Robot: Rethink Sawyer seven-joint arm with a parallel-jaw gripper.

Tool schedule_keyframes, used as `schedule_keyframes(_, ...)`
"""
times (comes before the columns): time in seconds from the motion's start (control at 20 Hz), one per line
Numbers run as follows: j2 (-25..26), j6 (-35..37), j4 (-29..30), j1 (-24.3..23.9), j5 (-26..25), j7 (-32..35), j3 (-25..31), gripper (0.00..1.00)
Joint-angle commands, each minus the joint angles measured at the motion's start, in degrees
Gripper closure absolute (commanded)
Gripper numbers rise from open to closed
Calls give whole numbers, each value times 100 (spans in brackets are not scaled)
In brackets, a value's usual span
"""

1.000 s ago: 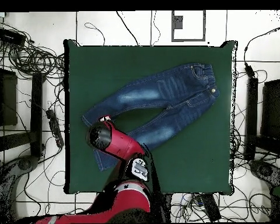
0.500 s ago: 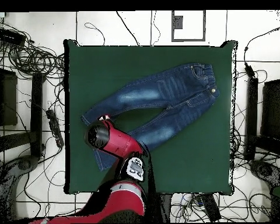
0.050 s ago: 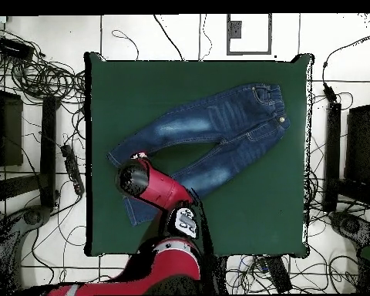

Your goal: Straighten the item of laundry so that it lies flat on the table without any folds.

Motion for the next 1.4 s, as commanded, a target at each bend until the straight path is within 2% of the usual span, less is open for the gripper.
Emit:
schedule_keyframes(0.05, 622, -993, 842, -315, -291, 1140, 1207, 0)
schedule_keyframes(0.4, 841, -1577, 1046, -525, -651, 1337, 1526, 0)
schedule_keyframes(0.75, 1023, -1896, 1049, -350, -516, 1682, 1748, 0)
schedule_keyframes(1.0, 1115, -1985, 1143, -589, -682, 1613, 2128, 0)
schedule_keyframes(1.4, 1220, -2031, 909, -241, -360, 1642, 1951, 0)
